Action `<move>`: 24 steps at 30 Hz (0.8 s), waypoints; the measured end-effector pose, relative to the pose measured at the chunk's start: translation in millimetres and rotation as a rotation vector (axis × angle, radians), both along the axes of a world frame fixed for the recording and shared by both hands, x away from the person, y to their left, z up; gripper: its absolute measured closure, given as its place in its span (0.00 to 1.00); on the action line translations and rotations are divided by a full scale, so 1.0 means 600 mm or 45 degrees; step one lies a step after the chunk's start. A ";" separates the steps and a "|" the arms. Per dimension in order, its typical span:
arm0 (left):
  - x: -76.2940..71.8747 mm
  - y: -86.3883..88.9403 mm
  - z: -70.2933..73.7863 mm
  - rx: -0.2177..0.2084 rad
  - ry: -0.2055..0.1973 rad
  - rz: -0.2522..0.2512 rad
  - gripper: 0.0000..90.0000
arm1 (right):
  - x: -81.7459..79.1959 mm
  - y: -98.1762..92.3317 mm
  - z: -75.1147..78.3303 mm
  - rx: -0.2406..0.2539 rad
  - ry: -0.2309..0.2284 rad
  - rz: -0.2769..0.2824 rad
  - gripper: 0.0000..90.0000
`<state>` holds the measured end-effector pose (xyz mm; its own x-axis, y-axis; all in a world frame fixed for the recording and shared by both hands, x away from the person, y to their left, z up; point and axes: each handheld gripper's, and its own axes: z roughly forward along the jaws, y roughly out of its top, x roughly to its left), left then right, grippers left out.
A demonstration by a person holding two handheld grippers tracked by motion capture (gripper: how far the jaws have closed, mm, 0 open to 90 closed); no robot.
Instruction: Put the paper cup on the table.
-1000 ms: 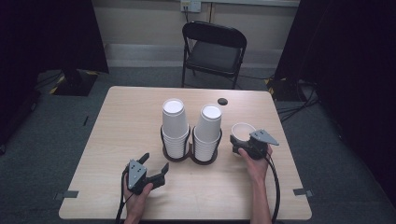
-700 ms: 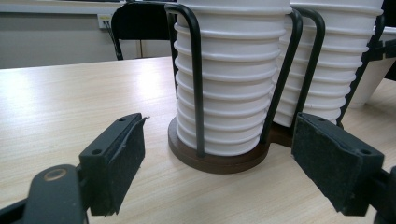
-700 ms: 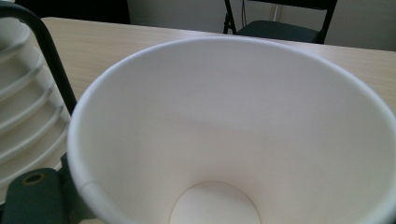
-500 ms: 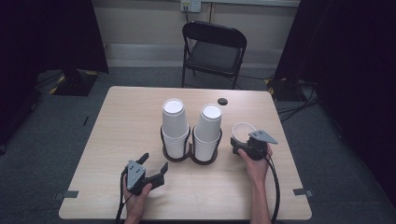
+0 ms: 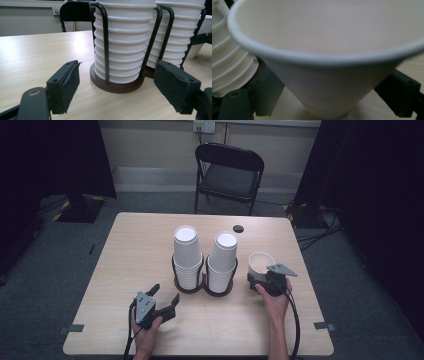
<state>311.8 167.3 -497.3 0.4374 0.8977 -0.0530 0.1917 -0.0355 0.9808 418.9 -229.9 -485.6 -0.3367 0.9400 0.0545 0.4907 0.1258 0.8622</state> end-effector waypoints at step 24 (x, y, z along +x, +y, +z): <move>0.003 0.001 0.000 -0.020 0.022 0.018 0.19 | -0.108 0.013 0.011 0.133 -0.119 -0.019 0.16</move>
<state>313.8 167.9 -497.2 0.4237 0.9027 -0.0748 0.2091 -0.0172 0.9777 354.3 -222.2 -478.8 -0.3307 0.9360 0.1210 0.4085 0.0264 0.9124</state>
